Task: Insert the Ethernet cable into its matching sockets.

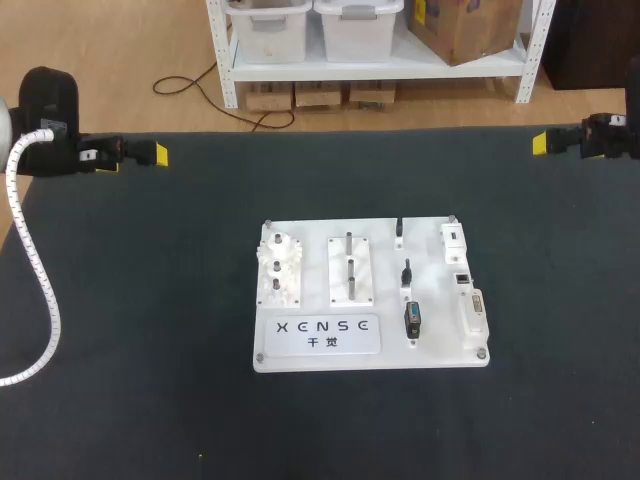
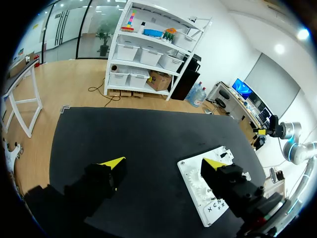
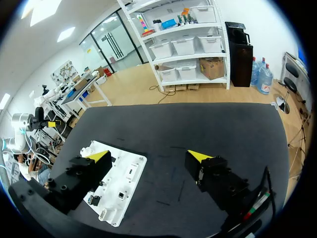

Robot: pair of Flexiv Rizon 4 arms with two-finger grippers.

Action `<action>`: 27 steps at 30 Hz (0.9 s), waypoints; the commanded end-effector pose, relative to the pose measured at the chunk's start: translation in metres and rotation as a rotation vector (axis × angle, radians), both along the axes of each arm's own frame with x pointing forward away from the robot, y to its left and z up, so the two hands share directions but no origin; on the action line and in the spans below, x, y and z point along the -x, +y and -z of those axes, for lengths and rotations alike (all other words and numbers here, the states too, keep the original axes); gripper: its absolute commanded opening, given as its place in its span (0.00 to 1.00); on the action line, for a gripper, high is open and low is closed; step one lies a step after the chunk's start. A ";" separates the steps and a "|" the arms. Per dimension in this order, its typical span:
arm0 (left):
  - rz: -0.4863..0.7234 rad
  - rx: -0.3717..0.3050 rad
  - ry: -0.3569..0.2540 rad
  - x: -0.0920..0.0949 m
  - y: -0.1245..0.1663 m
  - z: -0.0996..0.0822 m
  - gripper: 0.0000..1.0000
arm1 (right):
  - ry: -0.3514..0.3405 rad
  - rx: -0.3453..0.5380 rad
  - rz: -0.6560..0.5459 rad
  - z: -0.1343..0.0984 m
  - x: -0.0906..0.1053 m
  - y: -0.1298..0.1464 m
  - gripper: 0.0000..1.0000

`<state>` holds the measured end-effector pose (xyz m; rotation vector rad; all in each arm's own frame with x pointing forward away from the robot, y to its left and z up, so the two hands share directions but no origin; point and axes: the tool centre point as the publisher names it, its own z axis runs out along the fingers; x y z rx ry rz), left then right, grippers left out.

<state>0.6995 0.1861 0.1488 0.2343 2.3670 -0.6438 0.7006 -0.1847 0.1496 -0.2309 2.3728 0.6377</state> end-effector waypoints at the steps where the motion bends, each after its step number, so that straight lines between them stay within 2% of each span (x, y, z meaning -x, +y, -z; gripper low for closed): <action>1: -0.004 -0.006 0.005 0.000 -0.001 -0.001 1.00 | 0.000 -0.001 -0.002 0.000 0.000 0.000 1.00; 15: -0.004 -0.006 0.005 0.000 -0.001 -0.001 1.00 | 0.000 -0.001 -0.002 0.000 0.000 0.000 1.00; 16: 0.028 0.005 -0.027 0.000 -0.003 -0.002 1.00 | 0.000 -0.001 -0.002 0.000 0.000 0.000 1.00; 18: 0.086 -0.014 -0.085 0.002 -0.008 -0.006 1.00 | 0.000 -0.001 -0.002 0.000 0.000 0.000 1.00; 23: 0.336 0.000 -0.290 0.015 -0.030 -0.015 1.00 | 0.000 -0.001 -0.002 0.000 0.000 0.000 1.00; 27: 0.524 0.023 -0.382 0.029 -0.049 -0.016 1.00 | 0.000 -0.001 -0.002 0.000 0.000 0.000 1.00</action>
